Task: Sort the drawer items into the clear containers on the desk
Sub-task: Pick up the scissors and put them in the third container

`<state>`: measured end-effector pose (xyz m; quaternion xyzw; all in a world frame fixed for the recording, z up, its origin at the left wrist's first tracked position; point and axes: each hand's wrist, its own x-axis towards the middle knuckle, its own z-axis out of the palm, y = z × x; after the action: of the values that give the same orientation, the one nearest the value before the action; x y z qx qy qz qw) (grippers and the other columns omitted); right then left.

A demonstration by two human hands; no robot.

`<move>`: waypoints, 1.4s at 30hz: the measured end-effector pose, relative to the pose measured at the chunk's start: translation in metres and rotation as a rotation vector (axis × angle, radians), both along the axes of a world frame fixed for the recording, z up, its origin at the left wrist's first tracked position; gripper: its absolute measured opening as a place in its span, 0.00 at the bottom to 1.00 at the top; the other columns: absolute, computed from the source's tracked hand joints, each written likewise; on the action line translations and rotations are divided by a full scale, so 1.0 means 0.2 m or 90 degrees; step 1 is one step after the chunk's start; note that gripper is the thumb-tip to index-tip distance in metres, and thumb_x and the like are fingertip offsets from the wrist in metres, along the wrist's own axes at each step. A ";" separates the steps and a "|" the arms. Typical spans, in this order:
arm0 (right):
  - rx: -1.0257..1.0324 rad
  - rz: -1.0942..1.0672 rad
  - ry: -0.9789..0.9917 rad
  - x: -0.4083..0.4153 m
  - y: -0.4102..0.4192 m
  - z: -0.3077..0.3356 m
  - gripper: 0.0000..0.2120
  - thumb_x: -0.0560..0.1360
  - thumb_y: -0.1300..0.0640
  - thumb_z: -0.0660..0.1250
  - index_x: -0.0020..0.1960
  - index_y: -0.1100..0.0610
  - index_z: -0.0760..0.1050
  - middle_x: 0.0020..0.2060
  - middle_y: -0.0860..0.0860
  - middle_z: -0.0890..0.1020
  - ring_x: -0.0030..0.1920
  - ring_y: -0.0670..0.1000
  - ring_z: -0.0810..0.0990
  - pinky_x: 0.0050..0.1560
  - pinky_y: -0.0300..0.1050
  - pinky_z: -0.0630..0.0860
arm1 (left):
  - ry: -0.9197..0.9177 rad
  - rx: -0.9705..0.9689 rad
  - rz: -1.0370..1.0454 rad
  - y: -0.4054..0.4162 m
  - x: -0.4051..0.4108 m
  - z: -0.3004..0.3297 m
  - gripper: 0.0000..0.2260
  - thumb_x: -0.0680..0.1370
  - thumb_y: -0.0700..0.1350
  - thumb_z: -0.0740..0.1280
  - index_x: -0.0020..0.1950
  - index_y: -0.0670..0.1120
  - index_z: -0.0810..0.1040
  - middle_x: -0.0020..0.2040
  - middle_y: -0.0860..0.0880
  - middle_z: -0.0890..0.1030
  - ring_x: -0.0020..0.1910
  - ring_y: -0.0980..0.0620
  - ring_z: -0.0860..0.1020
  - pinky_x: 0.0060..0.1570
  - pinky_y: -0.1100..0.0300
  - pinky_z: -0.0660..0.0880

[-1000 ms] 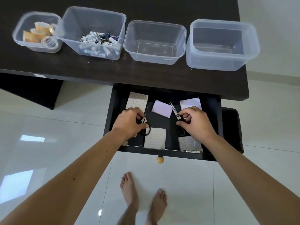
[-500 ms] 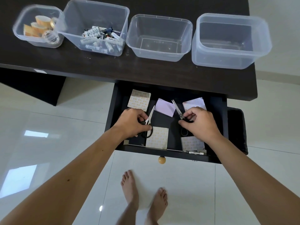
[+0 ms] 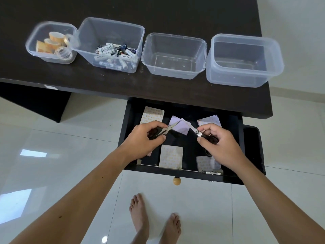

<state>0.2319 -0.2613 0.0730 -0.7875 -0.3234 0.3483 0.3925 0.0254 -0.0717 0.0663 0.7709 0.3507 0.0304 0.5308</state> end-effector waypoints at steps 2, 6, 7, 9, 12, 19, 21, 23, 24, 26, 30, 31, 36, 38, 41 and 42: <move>0.016 -0.027 0.018 -0.01 -0.02 0.05 0.11 0.77 0.59 0.76 0.52 0.44 0.83 0.42 0.48 0.84 0.36 0.46 0.80 0.40 0.43 0.79 | -0.044 -0.002 -0.001 0.02 -0.02 0.09 0.12 0.80 0.43 0.74 0.59 0.59 0.83 0.42 0.57 0.82 0.41 0.56 0.82 0.42 0.62 0.81; 0.038 -0.052 0.023 -0.04 -0.03 0.15 0.09 0.74 0.57 0.80 0.48 0.45 0.84 0.39 0.48 0.83 0.35 0.46 0.78 0.37 0.44 0.76 | -0.124 -0.070 -0.016 0.10 0.00 0.30 0.13 0.74 0.42 0.81 0.55 0.53 0.84 0.42 0.51 0.84 0.35 0.53 0.82 0.34 0.57 0.82; 0.043 -0.050 0.009 -0.04 -0.03 0.18 0.08 0.74 0.57 0.80 0.48 0.45 0.85 0.39 0.48 0.83 0.37 0.47 0.79 0.39 0.44 0.77 | -0.128 -0.070 -0.021 0.13 0.01 0.34 0.14 0.72 0.42 0.82 0.54 0.52 0.84 0.41 0.51 0.83 0.34 0.53 0.81 0.32 0.59 0.80; 0.059 -0.048 -0.024 -0.04 -0.01 0.25 0.08 0.74 0.58 0.80 0.47 0.46 0.85 0.41 0.47 0.85 0.42 0.47 0.83 0.47 0.43 0.79 | -0.147 -0.041 -0.029 0.17 0.05 0.42 0.15 0.72 0.41 0.82 0.54 0.52 0.83 0.38 0.53 0.82 0.32 0.57 0.79 0.32 0.63 0.77; 0.098 -0.038 -0.071 -0.03 0.02 0.38 0.08 0.74 0.60 0.79 0.47 0.48 0.86 0.45 0.45 0.86 0.49 0.47 0.85 0.51 0.40 0.80 | -0.191 0.047 -0.009 0.25 0.12 0.52 0.17 0.72 0.38 0.81 0.54 0.53 0.80 0.44 0.54 0.83 0.36 0.59 0.81 0.40 0.66 0.77; 0.152 -0.012 -0.158 0.06 0.12 0.59 0.10 0.73 0.63 0.80 0.48 0.50 0.87 0.43 0.47 0.84 0.46 0.52 0.84 0.48 0.42 0.79 | -0.210 0.193 -0.027 0.46 0.40 0.74 0.13 0.70 0.40 0.81 0.48 0.51 0.82 0.40 0.55 0.81 0.37 0.58 0.79 0.42 0.63 0.77; 0.150 -0.009 -0.152 0.09 0.13 0.61 0.09 0.73 0.63 0.79 0.48 0.50 0.87 0.44 0.47 0.85 0.46 0.52 0.84 0.48 0.44 0.80 | -0.191 0.295 -0.055 0.53 0.49 0.77 0.12 0.68 0.42 0.81 0.48 0.51 0.84 0.43 0.59 0.77 0.42 0.59 0.76 0.46 0.67 0.74; 0.150 -0.004 -0.158 0.11 0.13 0.61 0.09 0.73 0.63 0.79 0.48 0.50 0.87 0.44 0.47 0.85 0.46 0.53 0.84 0.48 0.46 0.80 | -0.178 0.379 -0.086 0.58 0.58 0.79 0.11 0.68 0.44 0.80 0.48 0.51 0.85 0.43 0.62 0.76 0.47 0.58 0.74 0.51 0.63 0.74; 0.153 -0.004 -0.160 0.12 0.13 0.60 0.09 0.73 0.63 0.80 0.49 0.50 0.87 0.44 0.47 0.85 0.45 0.53 0.84 0.47 0.47 0.80 | -0.174 0.406 -0.104 0.60 0.62 0.78 0.10 0.67 0.46 0.78 0.47 0.52 0.84 0.43 0.62 0.77 0.49 0.56 0.74 0.55 0.59 0.75; 0.162 -0.002 -0.162 0.13 0.14 0.59 0.09 0.73 0.63 0.80 0.49 0.51 0.87 0.43 0.47 0.85 0.44 0.53 0.84 0.46 0.46 0.80 | -0.145 0.466 -0.145 0.65 0.68 0.74 0.09 0.66 0.50 0.75 0.46 0.54 0.84 0.43 0.59 0.81 0.52 0.53 0.74 0.59 0.50 0.74; 0.170 -0.006 -0.177 0.14 0.19 0.57 0.09 0.73 0.63 0.80 0.49 0.52 0.87 0.43 0.45 0.84 0.44 0.51 0.83 0.46 0.36 0.77 | -0.025 0.514 -0.213 0.70 0.71 0.64 0.15 0.71 0.57 0.76 0.56 0.56 0.85 0.56 0.56 0.81 0.66 0.50 0.70 0.67 0.47 0.69; 0.169 -0.003 -0.185 0.14 0.21 0.57 0.09 0.73 0.63 0.80 0.49 0.52 0.87 0.43 0.45 0.84 0.45 0.50 0.84 0.47 0.34 0.76 | -0.027 0.496 -0.201 0.70 0.70 0.63 0.18 0.72 0.58 0.77 0.60 0.55 0.84 0.59 0.55 0.80 0.69 0.50 0.68 0.70 0.50 0.67; 0.210 0.004 -0.258 0.14 0.33 0.65 0.09 0.72 0.63 0.80 0.51 0.54 0.87 0.46 0.47 0.84 0.47 0.48 0.84 0.51 0.32 0.76 | -0.195 0.415 -0.057 0.64 0.50 0.71 0.11 0.78 0.47 0.76 0.59 0.55 0.82 0.56 0.60 0.80 0.64 0.57 0.72 0.63 0.63 0.71; 0.231 0.013 -0.290 0.15 0.41 0.71 0.08 0.73 0.61 0.80 0.51 0.54 0.87 0.45 0.48 0.84 0.46 0.49 0.84 0.51 0.33 0.77 | -0.249 0.355 0.013 0.56 0.35 0.73 0.10 0.78 0.44 0.76 0.56 0.57 0.81 0.53 0.63 0.81 0.57 0.57 0.77 0.57 0.63 0.74; 0.238 0.036 -0.338 0.19 0.57 0.76 0.07 0.74 0.58 0.80 0.52 0.52 0.87 0.44 0.48 0.84 0.45 0.47 0.83 0.49 0.33 0.77 | -0.302 0.193 0.077 0.44 0.12 0.67 0.11 0.76 0.41 0.78 0.54 0.52 0.83 0.49 0.54 0.85 0.49 0.50 0.83 0.50 0.54 0.80; 0.227 0.046 -0.356 0.20 0.63 0.76 0.07 0.74 0.57 0.80 0.52 0.51 0.87 0.45 0.47 0.84 0.45 0.46 0.83 0.48 0.33 0.77 | -0.301 0.157 0.072 0.40 0.06 0.63 0.11 0.75 0.40 0.79 0.54 0.50 0.83 0.48 0.53 0.86 0.48 0.49 0.83 0.49 0.52 0.80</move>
<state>0.2727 -0.1344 0.2255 -0.7594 -0.5020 0.0700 0.4079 0.0366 0.0086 0.1930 0.7807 0.2530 0.2814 0.4973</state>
